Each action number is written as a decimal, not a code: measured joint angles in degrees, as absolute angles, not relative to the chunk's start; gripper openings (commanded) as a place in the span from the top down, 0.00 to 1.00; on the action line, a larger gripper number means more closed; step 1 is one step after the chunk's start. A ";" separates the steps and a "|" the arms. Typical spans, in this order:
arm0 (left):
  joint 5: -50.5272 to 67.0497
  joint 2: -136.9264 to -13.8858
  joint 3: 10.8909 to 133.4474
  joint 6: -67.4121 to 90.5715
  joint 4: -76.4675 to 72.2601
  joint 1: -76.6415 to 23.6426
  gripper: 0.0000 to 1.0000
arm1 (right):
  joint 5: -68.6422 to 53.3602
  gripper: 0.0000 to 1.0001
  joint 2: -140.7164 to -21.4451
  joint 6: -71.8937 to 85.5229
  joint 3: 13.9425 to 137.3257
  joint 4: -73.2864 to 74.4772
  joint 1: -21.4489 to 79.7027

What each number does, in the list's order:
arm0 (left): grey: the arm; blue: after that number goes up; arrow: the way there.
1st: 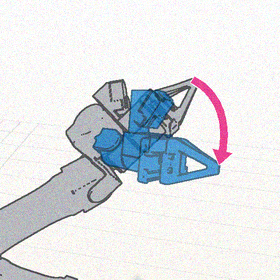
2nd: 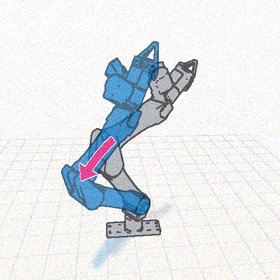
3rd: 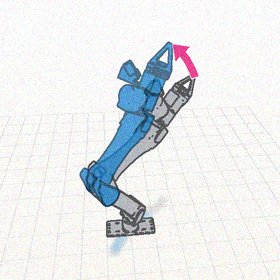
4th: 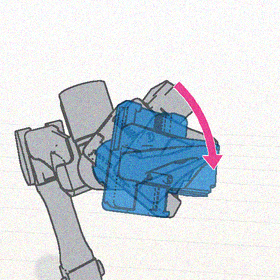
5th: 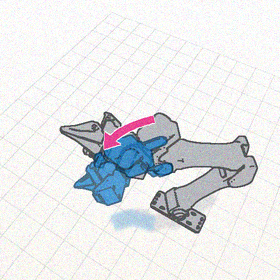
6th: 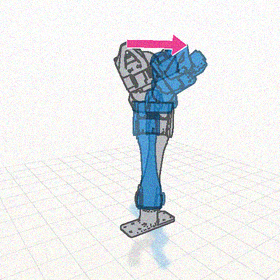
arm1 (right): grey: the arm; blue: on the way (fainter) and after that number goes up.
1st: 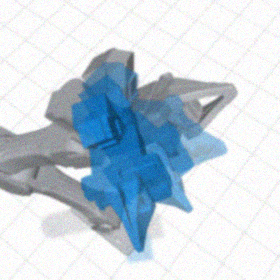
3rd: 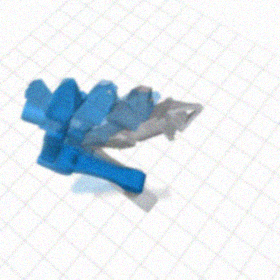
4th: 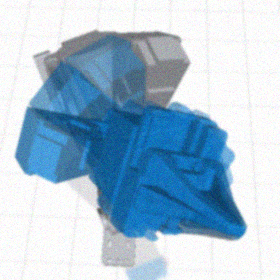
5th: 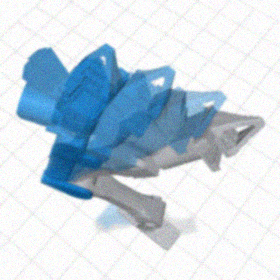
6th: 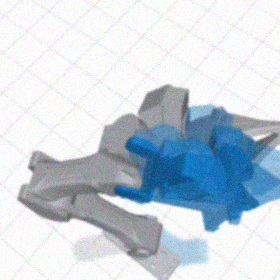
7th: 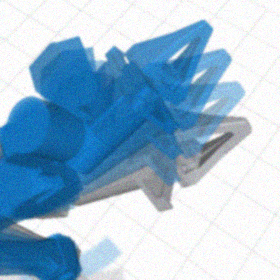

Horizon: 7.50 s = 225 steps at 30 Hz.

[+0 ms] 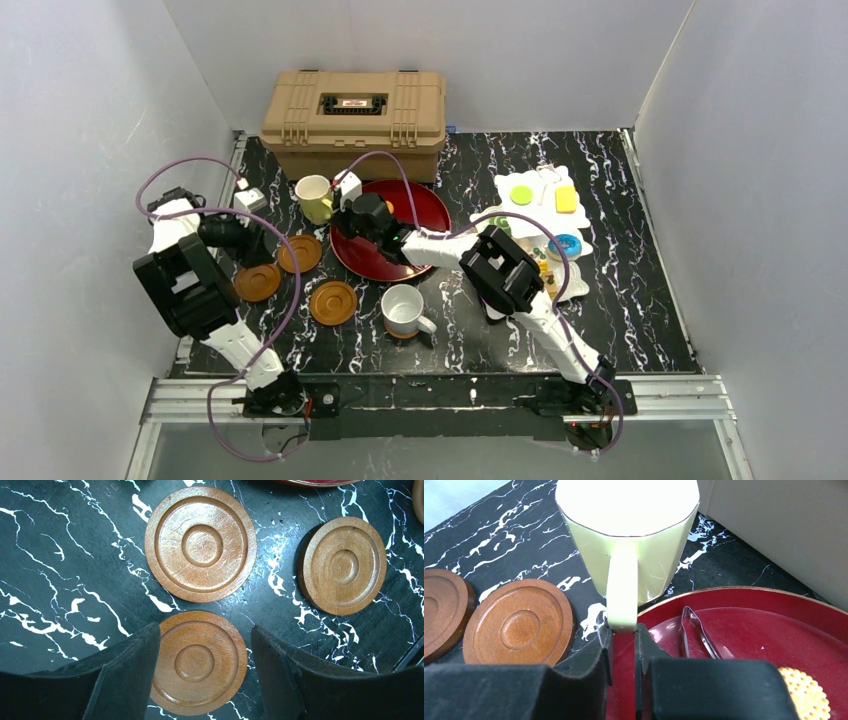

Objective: Serve the afternoon tea
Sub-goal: Pick up the cup at the center of the board, then place the cup on the coaster, then pick up the clamp from the center of the board.

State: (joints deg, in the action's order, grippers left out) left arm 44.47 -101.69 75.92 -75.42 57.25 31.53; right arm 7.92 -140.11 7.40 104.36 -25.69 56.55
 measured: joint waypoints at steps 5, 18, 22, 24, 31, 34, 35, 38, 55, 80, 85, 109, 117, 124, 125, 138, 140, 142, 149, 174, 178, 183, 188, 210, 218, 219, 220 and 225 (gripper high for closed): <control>44.60 -101.71 75.66 -75.83 57.32 31.73 0.36 | 7.77 0.36 -140.11 8.25 104.49 -26.81 56.71; 44.60 -101.71 75.07 -77.32 57.47 32.62 0.37 | 7.55 0.46 -142.34 8.80 111.11 -28.38 56.86; 44.80 -101.71 75.07 -77.32 57.47 32.95 0.38 | 7.42 0.50 -143.63 8.47 111.94 -26.96 56.86; 45.08 -101.71 75.11 -77.32 57.49 33.04 0.38 | 7.33 0.55 -144.33 8.19 112.40 -25.78 56.86; 45.54 -101.71 75.18 -77.32 57.74 33.21 0.39 | 7.27 0.99 -144.81 7.07 112.22 -25.41 56.88; 45.56 -101.71 75.18 -77.23 57.74 33.30 0.40 | 6.90 0.99 -144.79 6.24 111.22 -27.22 56.93; 45.58 -101.71 75.18 -77.17 57.76 33.30 0.40 | 6.59 0.99 -144.79 5.78 110.96 -27.64 56.95; 45.63 -101.71 75.18 -76.95 57.84 33.39 0.42 | 5.63 0.99 -144.79 4.86 110.85 -28.03 57.14; 46.68 -101.71 78.56 -52.38 44.77 38.13 0.41 | 3.38 0.99 -124.03 1.65 88.12 -31.05 63.29; 47.18 -98.30 74.61 -41.34 38.81 36.77 0.40 | 9.30 0.99 -107.39 1.80 60.95 -33.54 74.35; 47.20 -97.82 74.61 -40.97 38.81 36.25 0.39 | 10.37 0.99 -107.39 2.35 60.53 -34.98 74.28; 48.10 -97.78 74.61 -39.38 39.00 35.75 0.31 | 11.03 0.46 -109.23 4.93 58.26 -39.27 75.50; 49.52 -97.71 75.22 -39.48 40.40 35.53 0.27 | 12.78 0.02 -106.26 5.56 58.30 -39.07 75.57; 51.35 -97.71 77.06 -39.55 42.30 35.48 0.27 | 14.87 0.02 -98.43 4.69 63.07 -31.46 74.04; 51.83 -97.71 77.45 -39.62 42.74 35.48 0.27 | 15.03 0.02 -97.80 4.56 65.41 -29.43 73.03; 52.71 -97.71 78.50 -42.15 47.59 30.81 0.27 | 6.00 0.31 -115.44 3.09 95.44 -3.07 48.42; 52.73 -97.71 78.50 -42.19 48.10 30.22 0.27 | 3.62 0.32 -119.79 2.70 97.36 0.89 47.31; 52.71 -97.71 78.54 -42.19 48.38 30.17 0.27 | 1.48 0.32 -123.26 2.59 97.65 4.51 46.98; 52.66 -97.71 79.15 -42.19 48.47 30.22 0.27 | -1.93 0.35 -125.71 3.20 96.38 6.48 47.79; 52.25 -97.71 79.79 -42.37 48.49 30.24 0.28 | -6.17 0.53 -125.56 1.04 99.74 7.44 49.10; 52.25 -97.71 79.96 -42.19 48.53 30.24 0.27 | -7.86 0.56 -127.04 1.04 102.50 10.22 49.15; 52.27 -97.71 80.49 -41.87 48.64 30.24 0.27 | -8.03 0.56 -130.67 0.03 105.51 14.26 49.41; 52.31 -97.71 80.79 -41.50 48.77 30.24 0.27 | -6.81 0.60 -134.17 -0.93 108.33 18.26 49.76; 58.13 -91.33 84.55 -35.94 49.47 24.51 0.16 | -0.05 0.99 -117.21 5.91 98.43 -16.99 51.86; 68.49 -86.39 84.75 -32.23 49.54 23.88 0.02 | 13.43 0.99 -114.30 4.95 97.54 -44.31 60.25; 69.52 -85.71 84.71 -32.12 49.54 23.59 0.02 | 14.92 0.99 -114.52 4.80 97.54 -46.13 61.58; 70.78 -84.58 84.27 -32.29 49.30 23.05 0.02 | 17.02 0.99 -114.80 4.60 97.54 -48.12 62.54; 74.81 -77.69 79.05 -31.57 45.98 20.62 0.02 | 26.02 0.99 -116.95 2.66 98.17 -55.18 65.80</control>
